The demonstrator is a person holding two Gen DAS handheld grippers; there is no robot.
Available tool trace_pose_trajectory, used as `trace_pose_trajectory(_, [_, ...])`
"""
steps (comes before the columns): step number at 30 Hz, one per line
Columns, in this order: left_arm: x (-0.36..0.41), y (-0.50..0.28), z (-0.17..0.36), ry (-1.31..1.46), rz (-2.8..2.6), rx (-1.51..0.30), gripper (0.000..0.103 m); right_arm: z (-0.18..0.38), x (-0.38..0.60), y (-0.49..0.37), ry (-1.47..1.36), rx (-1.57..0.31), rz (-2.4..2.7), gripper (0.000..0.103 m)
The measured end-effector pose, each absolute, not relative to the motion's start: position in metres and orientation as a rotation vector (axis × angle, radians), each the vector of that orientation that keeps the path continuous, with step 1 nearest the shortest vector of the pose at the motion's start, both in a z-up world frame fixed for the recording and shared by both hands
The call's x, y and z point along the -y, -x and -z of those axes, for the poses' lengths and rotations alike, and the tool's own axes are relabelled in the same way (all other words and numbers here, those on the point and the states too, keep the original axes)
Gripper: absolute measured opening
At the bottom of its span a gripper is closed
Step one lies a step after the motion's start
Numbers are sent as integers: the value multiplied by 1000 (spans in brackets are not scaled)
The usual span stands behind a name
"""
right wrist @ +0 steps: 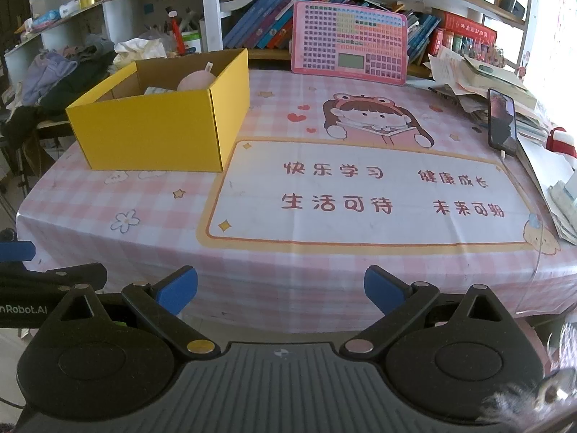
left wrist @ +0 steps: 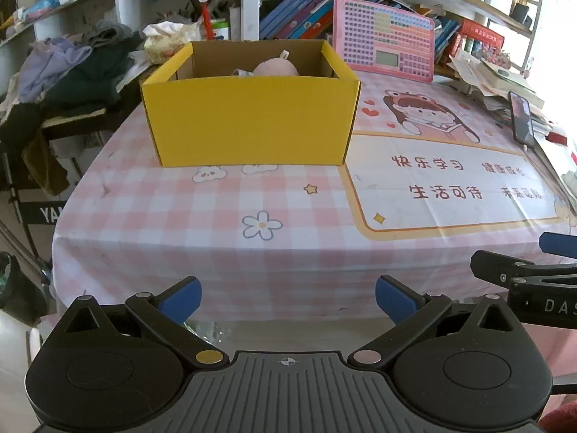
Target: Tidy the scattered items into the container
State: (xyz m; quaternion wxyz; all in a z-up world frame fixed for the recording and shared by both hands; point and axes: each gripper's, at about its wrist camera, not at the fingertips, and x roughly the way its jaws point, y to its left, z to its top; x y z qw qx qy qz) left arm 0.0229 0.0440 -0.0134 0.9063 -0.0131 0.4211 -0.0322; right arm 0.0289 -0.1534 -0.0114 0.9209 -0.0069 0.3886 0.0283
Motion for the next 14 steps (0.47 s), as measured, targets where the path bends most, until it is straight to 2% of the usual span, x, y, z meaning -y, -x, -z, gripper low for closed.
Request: trace_pose_trajectory(14, [-41, -25, 15, 51, 70, -878, 103, 14, 160, -34, 6, -820, -71, 100])
